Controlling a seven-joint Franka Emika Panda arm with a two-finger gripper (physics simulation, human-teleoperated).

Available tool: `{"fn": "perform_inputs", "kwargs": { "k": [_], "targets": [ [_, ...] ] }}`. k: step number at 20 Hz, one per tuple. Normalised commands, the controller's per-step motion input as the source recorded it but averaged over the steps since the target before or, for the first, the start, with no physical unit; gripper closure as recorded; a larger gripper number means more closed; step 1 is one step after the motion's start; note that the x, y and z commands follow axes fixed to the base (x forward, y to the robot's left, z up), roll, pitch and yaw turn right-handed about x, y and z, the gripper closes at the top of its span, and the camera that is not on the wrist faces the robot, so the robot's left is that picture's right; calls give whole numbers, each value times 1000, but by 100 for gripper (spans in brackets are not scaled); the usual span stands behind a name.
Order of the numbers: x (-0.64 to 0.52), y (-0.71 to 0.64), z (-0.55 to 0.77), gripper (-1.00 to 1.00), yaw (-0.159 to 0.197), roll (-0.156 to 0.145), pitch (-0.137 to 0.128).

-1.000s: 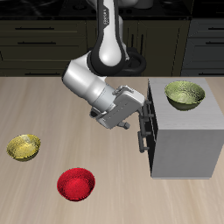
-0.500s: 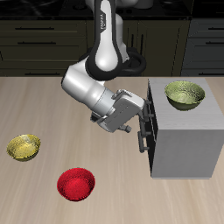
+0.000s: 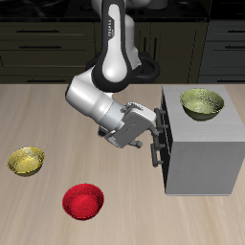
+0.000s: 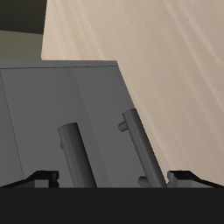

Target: Open the middle drawer of the white cabinet

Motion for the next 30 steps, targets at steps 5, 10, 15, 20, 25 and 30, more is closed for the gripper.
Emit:
{"fn": "perform_inputs", "kwargs": {
  "k": [5,10,15,20,25,30],
  "targets": [
    [-14,151,-146,-100,-34,8,53],
    [-170,85,5,-100,-33,55,15],
    [-207,83,-4,-100,-47,27,19],
    [-11,45,-23,-100,-37,8,17],
    [-3,187,39,-100,-28,34,-5],
    [-26,227,67,-100,24,36,-19]
  ]
}}
